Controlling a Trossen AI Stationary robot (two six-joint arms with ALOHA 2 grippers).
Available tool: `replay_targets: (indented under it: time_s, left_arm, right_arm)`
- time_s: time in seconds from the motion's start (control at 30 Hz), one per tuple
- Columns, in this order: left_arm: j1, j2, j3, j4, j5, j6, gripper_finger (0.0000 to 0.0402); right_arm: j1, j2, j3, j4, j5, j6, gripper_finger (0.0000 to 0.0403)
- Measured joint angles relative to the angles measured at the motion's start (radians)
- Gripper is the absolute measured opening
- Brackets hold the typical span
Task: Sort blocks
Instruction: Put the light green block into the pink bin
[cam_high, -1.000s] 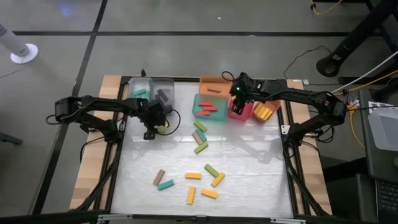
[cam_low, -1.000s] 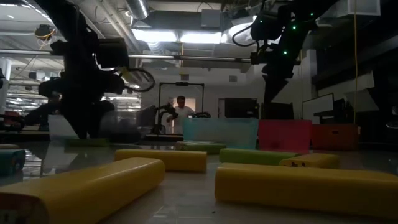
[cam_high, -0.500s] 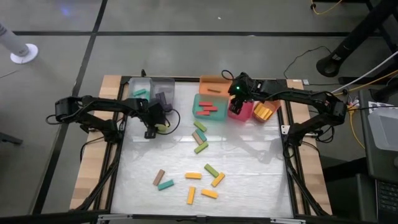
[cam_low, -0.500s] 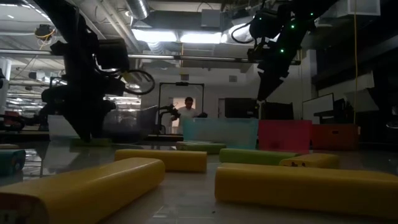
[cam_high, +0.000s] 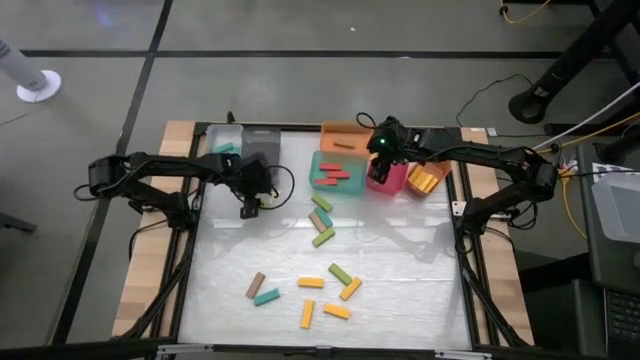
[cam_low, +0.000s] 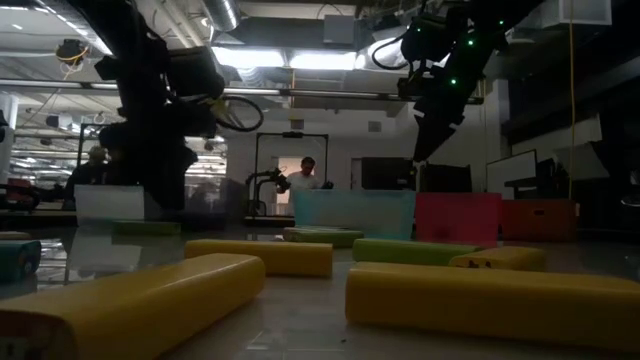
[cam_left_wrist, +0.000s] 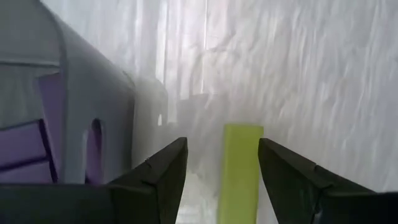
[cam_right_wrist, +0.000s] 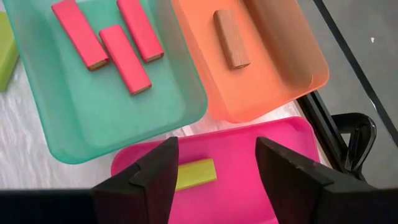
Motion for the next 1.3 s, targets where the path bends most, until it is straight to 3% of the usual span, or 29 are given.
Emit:
replay_targets:
  time_s: [0.37, 0.63, 0.87, 1.1, 1.3]
  left_arm:
    - [-0.08, 0.0, -0.018, -0.102, -0.013, -0.047, 0.0185]
    - [-0.125, 0.001, -0.048, -0.044, -0.181, -0.08, 0.0185]
    - [-0.125, 0.001, -0.054, -0.043, -0.183, -0.069, 0.0182]
    - [-0.125, 0.023, -0.068, -0.019, -0.182, -0.068, 0.0148]
    - [-0.125, 0.059, -0.064, -0.017, -0.191, -0.079, 0.0141]
  right_arm:
    - [0.0, 0.0, 0.0, 0.0, 0.0, 0.0, 0.0214]
    - [0.0, 0.0, 0.0, 0.0, 0.0, 0.001, 0.0214]
    - [0.0, 0.0, 0.0, -0.001, -0.001, 0.001, 0.0214]
    - [0.0, 0.0, 0.0, -0.001, -0.002, 0.001, 0.0214]
    - [0.001, 0.0, 0.0, -0.001, -0.118, 0.002, 0.0214]
